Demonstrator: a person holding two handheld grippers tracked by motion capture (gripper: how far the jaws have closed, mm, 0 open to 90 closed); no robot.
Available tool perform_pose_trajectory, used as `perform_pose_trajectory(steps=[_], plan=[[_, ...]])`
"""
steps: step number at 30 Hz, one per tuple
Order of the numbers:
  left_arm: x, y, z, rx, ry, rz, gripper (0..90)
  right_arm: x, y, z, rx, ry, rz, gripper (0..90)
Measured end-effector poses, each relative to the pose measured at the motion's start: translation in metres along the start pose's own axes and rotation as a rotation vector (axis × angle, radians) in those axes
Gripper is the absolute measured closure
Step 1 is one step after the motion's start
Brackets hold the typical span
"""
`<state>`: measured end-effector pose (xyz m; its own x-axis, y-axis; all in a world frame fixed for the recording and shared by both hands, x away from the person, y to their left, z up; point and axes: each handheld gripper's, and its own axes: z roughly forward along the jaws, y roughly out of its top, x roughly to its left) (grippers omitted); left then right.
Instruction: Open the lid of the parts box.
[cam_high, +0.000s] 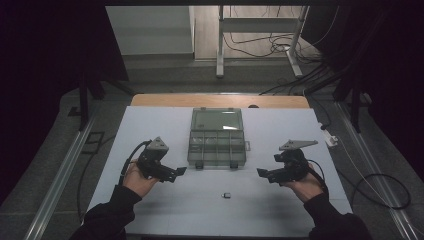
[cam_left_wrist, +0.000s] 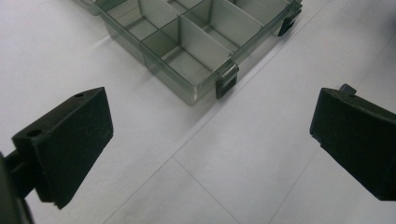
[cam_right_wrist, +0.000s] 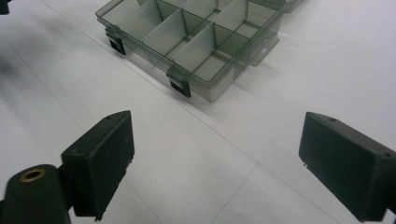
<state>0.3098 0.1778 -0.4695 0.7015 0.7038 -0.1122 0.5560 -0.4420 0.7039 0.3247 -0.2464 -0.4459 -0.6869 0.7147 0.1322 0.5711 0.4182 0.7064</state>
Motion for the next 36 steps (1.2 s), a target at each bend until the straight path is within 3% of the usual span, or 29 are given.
perform_pose_trajectory(steps=[8,19,25,36], plan=[[-0.001,-0.012,-0.011,-0.005,0.015,-0.001,0.0,0.002,-0.013,-0.011,-0.015,-0.032,-0.012,2.5],[-0.004,-0.027,-0.027,-0.018,0.021,-0.01,0.0,0.003,-0.03,-0.027,-0.018,-0.049,0.02,0.7],[-0.004,-0.038,-0.04,-0.039,0.025,-0.035,0.0,0.005,-0.039,-0.038,-0.019,-0.051,0.058,0.4],[-0.007,-0.055,-0.059,-0.072,0.043,-0.055,0.0,0.011,-0.051,-0.05,-0.023,-0.061,0.076,0.0]])
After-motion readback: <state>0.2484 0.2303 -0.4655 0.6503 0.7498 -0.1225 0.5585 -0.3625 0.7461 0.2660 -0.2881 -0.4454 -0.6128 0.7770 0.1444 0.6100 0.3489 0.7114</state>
